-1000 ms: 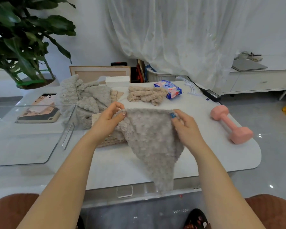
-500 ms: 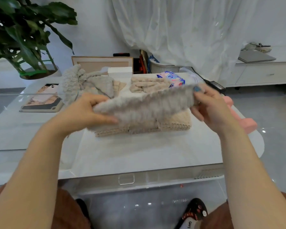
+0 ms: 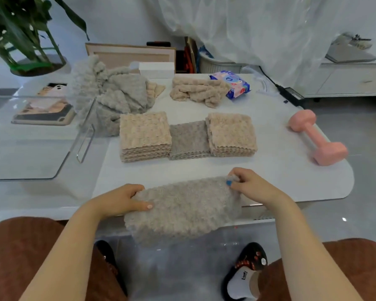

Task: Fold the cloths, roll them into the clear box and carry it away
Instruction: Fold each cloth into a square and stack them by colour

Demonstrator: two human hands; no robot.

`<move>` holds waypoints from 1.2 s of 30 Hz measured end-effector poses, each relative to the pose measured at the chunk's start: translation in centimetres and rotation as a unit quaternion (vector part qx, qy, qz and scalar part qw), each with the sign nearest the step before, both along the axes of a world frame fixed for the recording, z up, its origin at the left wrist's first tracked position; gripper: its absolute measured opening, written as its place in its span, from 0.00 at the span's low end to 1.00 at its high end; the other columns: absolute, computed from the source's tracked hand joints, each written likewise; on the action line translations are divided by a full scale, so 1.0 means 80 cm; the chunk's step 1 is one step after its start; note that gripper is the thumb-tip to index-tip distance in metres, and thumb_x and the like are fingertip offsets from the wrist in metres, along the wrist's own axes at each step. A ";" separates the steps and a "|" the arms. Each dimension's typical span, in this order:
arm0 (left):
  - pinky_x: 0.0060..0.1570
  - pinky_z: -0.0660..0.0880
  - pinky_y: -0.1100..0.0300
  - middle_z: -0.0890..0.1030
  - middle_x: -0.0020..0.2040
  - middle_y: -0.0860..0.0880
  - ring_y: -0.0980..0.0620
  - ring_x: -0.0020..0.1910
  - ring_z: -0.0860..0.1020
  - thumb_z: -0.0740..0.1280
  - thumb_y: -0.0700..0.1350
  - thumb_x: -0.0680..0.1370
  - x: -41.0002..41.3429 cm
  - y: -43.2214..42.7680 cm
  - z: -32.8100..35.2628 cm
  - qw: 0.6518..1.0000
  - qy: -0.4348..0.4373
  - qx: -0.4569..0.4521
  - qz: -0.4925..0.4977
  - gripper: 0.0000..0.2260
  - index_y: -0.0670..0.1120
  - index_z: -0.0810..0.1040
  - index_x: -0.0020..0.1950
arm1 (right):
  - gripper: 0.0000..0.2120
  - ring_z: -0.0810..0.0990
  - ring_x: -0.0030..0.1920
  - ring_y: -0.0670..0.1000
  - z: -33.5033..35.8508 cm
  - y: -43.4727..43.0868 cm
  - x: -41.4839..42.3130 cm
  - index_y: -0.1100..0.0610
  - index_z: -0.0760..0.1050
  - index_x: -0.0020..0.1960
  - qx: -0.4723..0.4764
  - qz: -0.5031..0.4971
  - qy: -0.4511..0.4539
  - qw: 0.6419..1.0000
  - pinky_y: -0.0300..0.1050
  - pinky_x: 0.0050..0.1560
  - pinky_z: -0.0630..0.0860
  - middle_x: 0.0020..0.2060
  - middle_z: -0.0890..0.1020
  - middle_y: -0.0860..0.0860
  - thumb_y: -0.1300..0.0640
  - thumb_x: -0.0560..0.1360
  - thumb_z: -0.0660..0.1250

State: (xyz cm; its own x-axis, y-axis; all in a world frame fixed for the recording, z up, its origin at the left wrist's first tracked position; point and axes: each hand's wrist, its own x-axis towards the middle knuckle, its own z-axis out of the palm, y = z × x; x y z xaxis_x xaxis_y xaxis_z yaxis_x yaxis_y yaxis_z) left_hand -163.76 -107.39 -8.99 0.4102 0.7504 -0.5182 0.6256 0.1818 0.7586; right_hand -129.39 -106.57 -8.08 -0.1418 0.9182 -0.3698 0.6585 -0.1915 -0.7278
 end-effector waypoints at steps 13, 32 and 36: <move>0.44 0.78 0.52 0.83 0.43 0.44 0.52 0.41 0.81 0.68 0.44 0.77 0.016 0.083 0.129 0.922 -0.116 0.300 0.215 0.08 0.39 0.79 0.49 | 0.13 0.66 0.24 0.39 0.116 0.066 -0.022 0.52 0.73 0.40 0.245 -0.162 0.268 0.918 0.33 0.23 0.61 0.25 0.72 0.41 0.66 0.78 0.60; 0.35 0.76 0.63 0.81 0.43 0.46 0.51 0.40 0.78 0.71 0.51 0.74 -0.007 0.044 -0.005 0.995 0.057 -0.070 0.042 0.11 0.45 0.79 0.52 | 0.06 0.69 0.29 0.47 -0.007 0.017 -0.005 0.58 0.73 0.43 -0.100 -0.021 0.020 0.995 0.37 0.28 0.67 0.30 0.70 0.50 0.65 0.77 0.62; 0.31 0.74 0.66 0.79 0.34 0.49 0.57 0.33 0.77 0.70 0.47 0.76 -0.003 0.052 0.006 0.992 -0.009 0.005 0.127 0.09 0.40 0.78 0.45 | 0.04 0.68 0.30 0.47 -0.011 0.033 -0.005 0.60 0.75 0.45 -0.012 -0.104 0.097 0.990 0.37 0.31 0.65 0.31 0.71 0.50 0.66 0.77 0.63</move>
